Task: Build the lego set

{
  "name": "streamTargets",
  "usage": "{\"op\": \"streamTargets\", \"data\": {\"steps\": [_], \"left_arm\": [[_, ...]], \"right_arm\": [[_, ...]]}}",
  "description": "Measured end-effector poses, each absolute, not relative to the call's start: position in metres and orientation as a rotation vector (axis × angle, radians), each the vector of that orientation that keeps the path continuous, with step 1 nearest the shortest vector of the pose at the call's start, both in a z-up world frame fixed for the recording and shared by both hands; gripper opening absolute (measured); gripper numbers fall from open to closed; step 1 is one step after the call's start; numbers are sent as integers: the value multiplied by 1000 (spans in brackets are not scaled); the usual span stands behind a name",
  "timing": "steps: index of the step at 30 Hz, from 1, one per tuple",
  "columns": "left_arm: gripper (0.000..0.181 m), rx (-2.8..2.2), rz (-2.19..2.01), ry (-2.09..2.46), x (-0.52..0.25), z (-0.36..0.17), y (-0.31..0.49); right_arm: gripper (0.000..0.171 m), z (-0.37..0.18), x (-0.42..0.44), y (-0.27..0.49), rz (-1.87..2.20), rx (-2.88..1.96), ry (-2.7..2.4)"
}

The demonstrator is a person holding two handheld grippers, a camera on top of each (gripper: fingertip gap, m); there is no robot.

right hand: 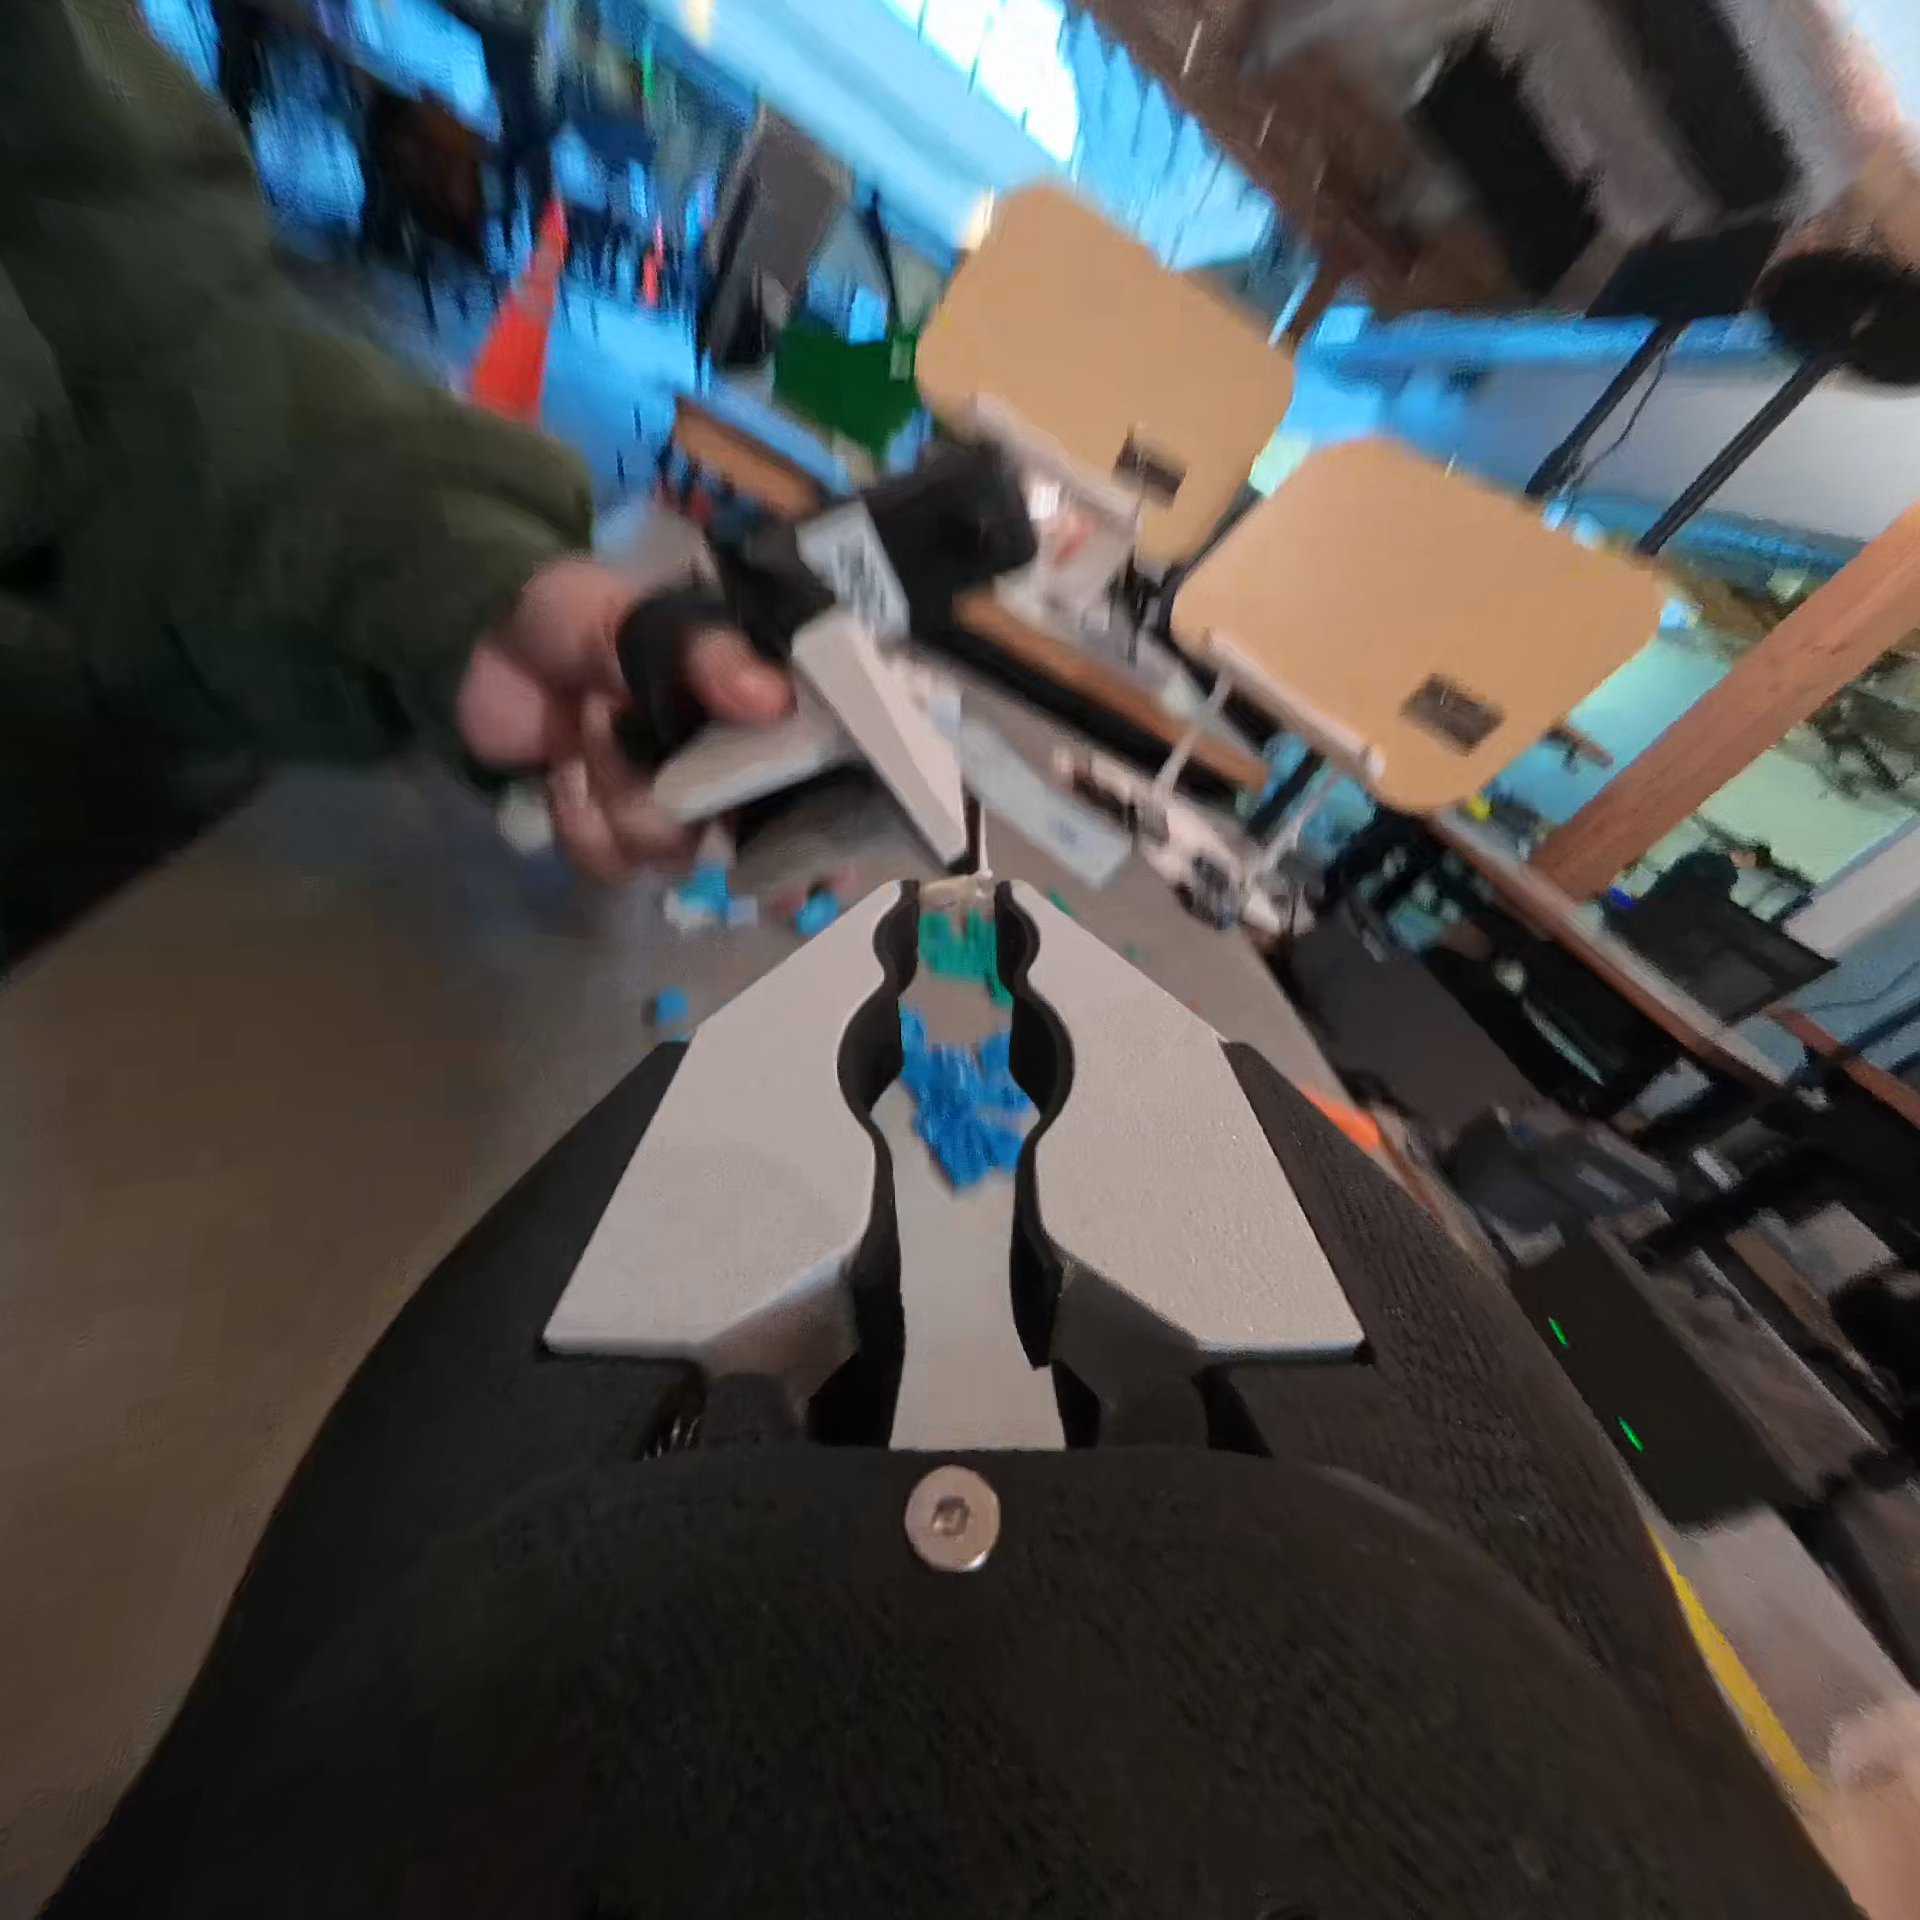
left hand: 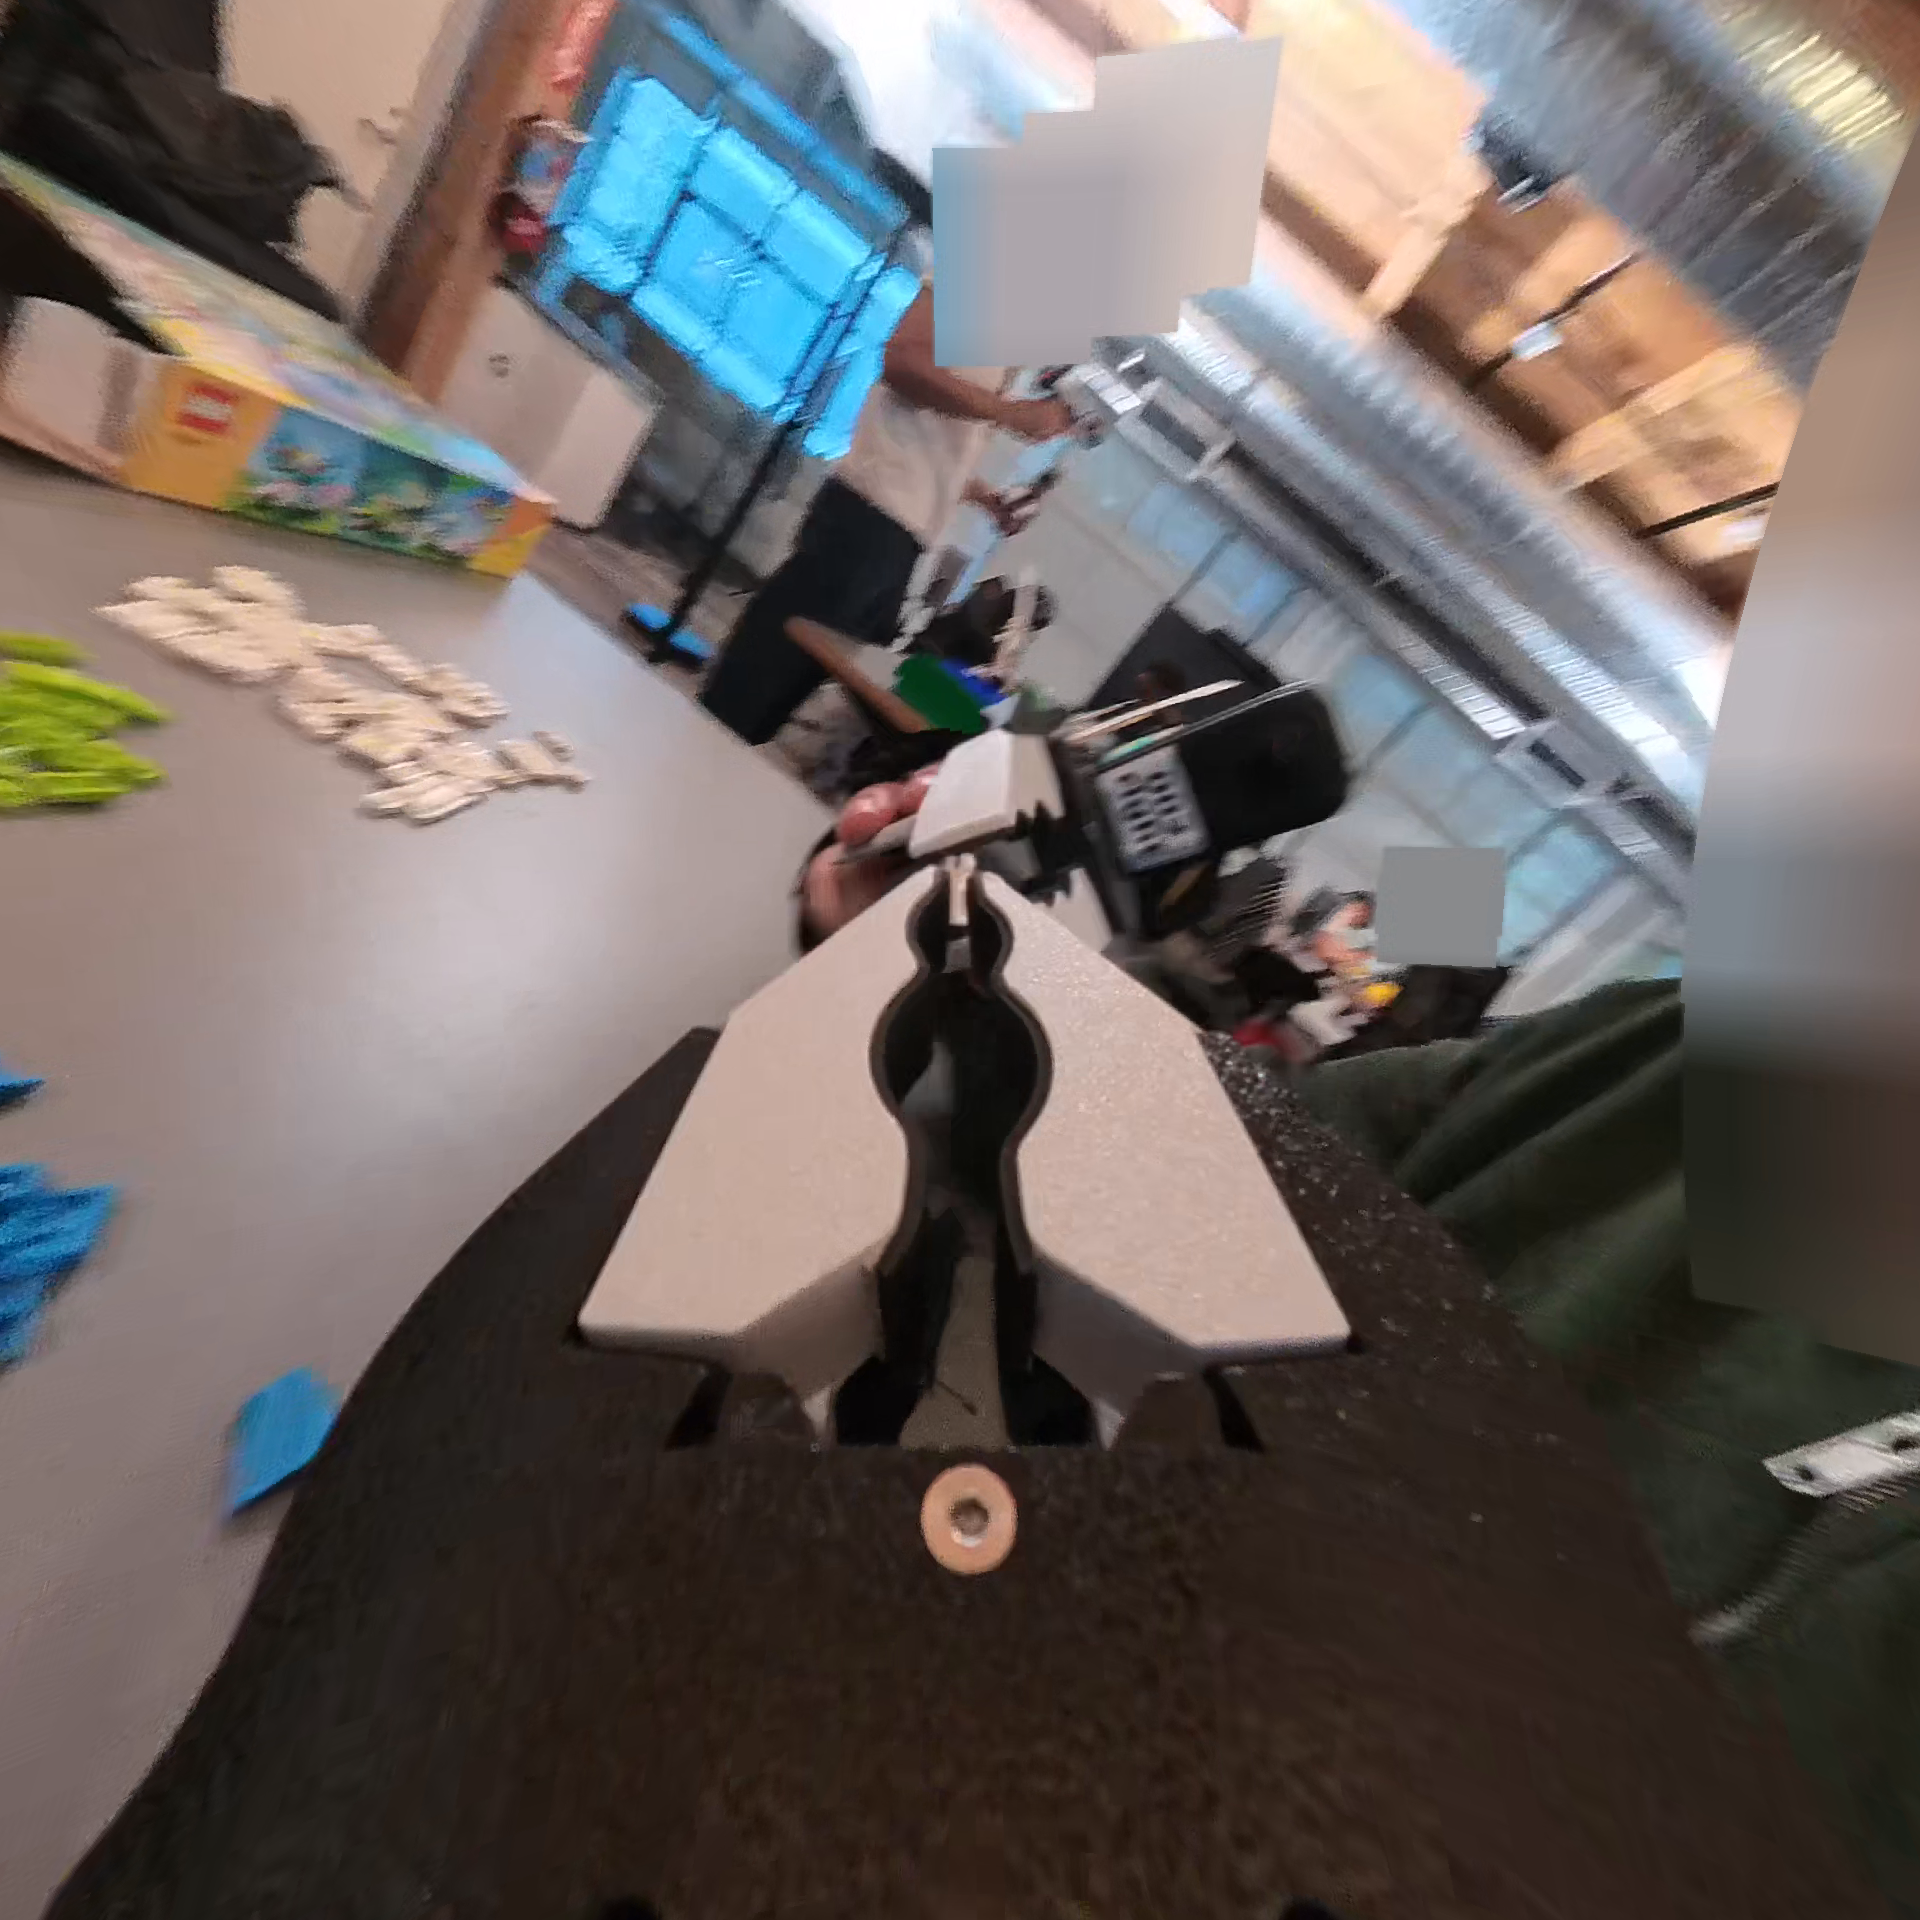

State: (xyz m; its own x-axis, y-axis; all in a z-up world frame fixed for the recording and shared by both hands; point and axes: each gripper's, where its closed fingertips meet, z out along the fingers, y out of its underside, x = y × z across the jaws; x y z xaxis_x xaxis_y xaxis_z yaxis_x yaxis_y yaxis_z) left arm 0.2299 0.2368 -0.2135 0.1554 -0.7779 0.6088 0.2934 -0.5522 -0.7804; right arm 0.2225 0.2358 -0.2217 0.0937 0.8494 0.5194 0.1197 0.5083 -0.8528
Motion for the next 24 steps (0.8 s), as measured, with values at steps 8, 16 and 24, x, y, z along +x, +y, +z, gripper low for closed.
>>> {"op": "streamTargets", "data": {"steps": [8, 16, 24], "left_arm": [[0, -1759, -1048, 571, 194, -237, 256], [24, -1953, -849, 802, 203, -280, 253], [25, -2036, -755, 1086, 227, -316, 247]], "right_arm": [[13, -347, 257, 277, -461, -861, -2270], [27, -341, 242, 266, -597, -506, -2373], [26, -311, 270, 262, 482, -1386, -1825]]}}
